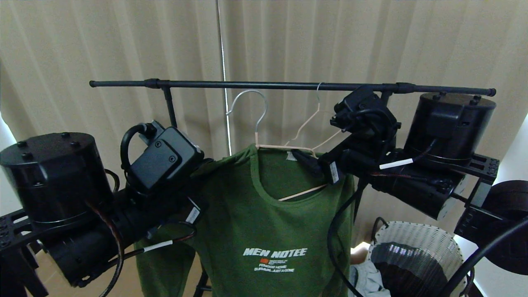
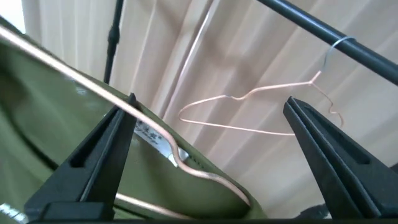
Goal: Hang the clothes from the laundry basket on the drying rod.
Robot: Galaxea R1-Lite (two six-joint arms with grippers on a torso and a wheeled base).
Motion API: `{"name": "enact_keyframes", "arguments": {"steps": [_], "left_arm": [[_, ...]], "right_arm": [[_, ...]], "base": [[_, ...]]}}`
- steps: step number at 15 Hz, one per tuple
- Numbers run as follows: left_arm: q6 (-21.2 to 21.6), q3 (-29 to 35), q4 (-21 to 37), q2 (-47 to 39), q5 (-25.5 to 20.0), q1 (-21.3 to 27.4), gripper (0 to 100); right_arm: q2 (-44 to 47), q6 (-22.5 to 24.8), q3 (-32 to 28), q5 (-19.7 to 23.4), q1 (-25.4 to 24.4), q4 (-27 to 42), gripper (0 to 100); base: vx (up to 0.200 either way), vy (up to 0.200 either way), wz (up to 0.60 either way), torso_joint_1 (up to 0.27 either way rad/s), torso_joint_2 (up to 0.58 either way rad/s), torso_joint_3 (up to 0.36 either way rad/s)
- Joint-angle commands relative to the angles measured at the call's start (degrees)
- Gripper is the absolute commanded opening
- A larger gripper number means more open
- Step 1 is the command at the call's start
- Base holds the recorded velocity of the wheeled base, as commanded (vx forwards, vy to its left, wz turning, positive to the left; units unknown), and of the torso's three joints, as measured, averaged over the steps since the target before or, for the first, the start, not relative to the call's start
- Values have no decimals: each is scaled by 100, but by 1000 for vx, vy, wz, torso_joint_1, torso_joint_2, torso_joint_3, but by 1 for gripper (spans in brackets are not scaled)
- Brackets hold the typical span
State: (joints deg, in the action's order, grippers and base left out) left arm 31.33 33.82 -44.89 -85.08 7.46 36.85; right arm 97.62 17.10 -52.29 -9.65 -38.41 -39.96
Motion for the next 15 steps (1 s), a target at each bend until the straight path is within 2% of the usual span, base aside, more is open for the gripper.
{"name": "enact_keyframes", "arguments": {"steps": [1,10,11,15], "left_arm": [[5,-7,-82,18,-8,112,0],[5,-7,-152,26,-8,191,0],[5,-7,-161,26,-8,191,0],[-13,2,-161,53,-8,182,0]], "right_arm": [[29,4,43,7,9,-12,100],[82,65,96,25,-26,-47,100],[82,65,122,25,-26,-56,0],[73,65,122,25,-26,-64,0]], "base": [[0,0,0,0,0,0],[0,0,0,0,0,0],[0,0,0,0,0,0],[0,0,0,0,0,0]]}}
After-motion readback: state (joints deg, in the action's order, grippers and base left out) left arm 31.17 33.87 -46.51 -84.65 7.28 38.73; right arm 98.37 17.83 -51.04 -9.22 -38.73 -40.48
